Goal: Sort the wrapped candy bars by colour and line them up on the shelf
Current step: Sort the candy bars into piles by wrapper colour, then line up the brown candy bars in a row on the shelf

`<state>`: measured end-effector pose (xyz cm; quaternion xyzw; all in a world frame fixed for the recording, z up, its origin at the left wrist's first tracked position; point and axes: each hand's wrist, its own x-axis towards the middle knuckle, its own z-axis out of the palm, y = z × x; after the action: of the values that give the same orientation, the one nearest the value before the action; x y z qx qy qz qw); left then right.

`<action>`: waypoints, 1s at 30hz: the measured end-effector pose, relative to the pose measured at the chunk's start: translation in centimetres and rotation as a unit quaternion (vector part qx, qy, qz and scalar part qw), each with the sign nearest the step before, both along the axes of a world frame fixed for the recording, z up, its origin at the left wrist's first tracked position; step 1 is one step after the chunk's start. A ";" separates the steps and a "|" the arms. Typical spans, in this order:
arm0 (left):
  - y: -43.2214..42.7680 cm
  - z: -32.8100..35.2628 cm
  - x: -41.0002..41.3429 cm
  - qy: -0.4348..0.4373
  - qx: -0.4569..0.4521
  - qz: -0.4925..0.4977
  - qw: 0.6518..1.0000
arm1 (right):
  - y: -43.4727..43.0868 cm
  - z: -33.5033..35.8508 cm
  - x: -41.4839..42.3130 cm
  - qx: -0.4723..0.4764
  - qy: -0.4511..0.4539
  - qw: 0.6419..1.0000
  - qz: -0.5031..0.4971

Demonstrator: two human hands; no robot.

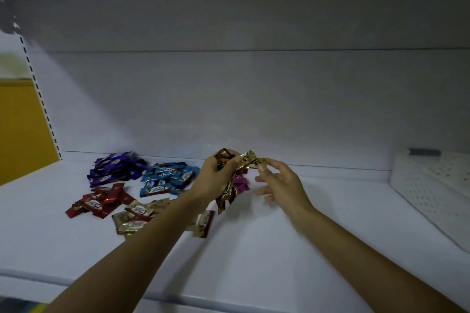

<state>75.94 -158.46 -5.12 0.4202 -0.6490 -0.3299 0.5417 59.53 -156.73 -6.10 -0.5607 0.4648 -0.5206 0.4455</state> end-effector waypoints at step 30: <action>-3.0 -4.4 -18.7 0.314 0.280 -0.105 0.901 | -1.6 -6.2 -23.1 -0.080 0.188 0.953 -0.222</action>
<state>57.27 -161.42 -9.48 0.3583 -0.3663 -0.6682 0.5395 36.44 -158.33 -12.33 -0.5650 0.6098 -0.5269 0.1769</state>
